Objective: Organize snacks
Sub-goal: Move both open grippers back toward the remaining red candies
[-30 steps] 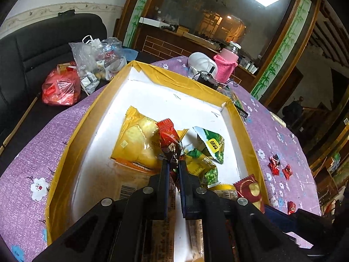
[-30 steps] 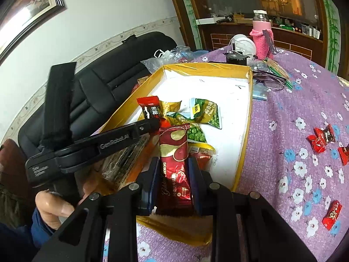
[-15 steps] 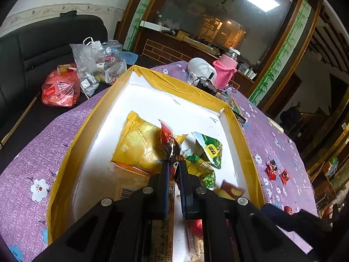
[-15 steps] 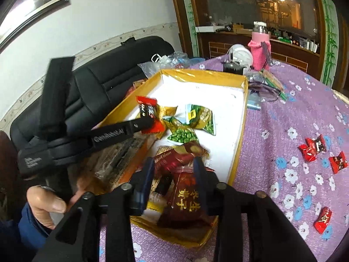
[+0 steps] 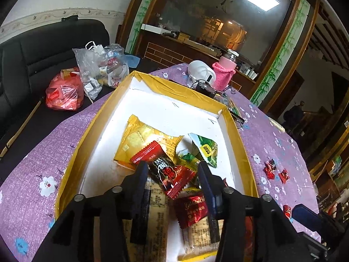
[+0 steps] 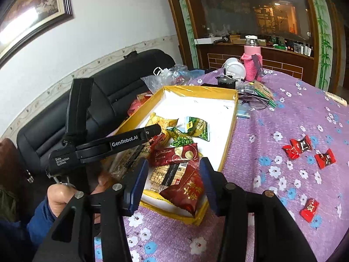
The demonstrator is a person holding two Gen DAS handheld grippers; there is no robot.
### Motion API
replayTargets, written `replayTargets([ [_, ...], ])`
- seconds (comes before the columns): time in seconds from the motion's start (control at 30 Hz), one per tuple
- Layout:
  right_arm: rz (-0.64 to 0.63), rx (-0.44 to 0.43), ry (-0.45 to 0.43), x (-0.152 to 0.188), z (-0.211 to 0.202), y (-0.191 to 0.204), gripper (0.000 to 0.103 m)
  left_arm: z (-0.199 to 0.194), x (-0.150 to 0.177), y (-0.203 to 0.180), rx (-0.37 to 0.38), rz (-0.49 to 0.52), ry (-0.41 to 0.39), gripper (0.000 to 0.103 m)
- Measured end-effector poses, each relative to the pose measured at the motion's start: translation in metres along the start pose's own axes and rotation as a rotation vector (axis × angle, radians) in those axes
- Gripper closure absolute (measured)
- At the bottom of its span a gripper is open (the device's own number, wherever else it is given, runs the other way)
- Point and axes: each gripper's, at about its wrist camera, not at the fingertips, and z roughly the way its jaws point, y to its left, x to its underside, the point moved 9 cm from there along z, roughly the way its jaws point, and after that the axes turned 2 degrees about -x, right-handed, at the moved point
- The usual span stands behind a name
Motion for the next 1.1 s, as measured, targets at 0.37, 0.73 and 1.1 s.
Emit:
replayTargets([
  [0.37, 0.077, 0.016, -0.085, 0.0, -0.048, -0.032, 0.05, -0.032, -0.002, -0.019, -0.012, 0.021, -0.045, 0.035],
  [0.73, 0.293, 0.109, -0.157, 0.01, -0.105, -0.125, 0.049, -0.055, 0.014, -0.098, 0.06, 0.189, -0.023, 0.033],
  [1.1, 0.513, 0.292, -0.262, 0.043, -0.224, -0.225, 0.049, -0.082, 0.058, -0.247, 0.283, 0.419, 0.102, 0.033],
])
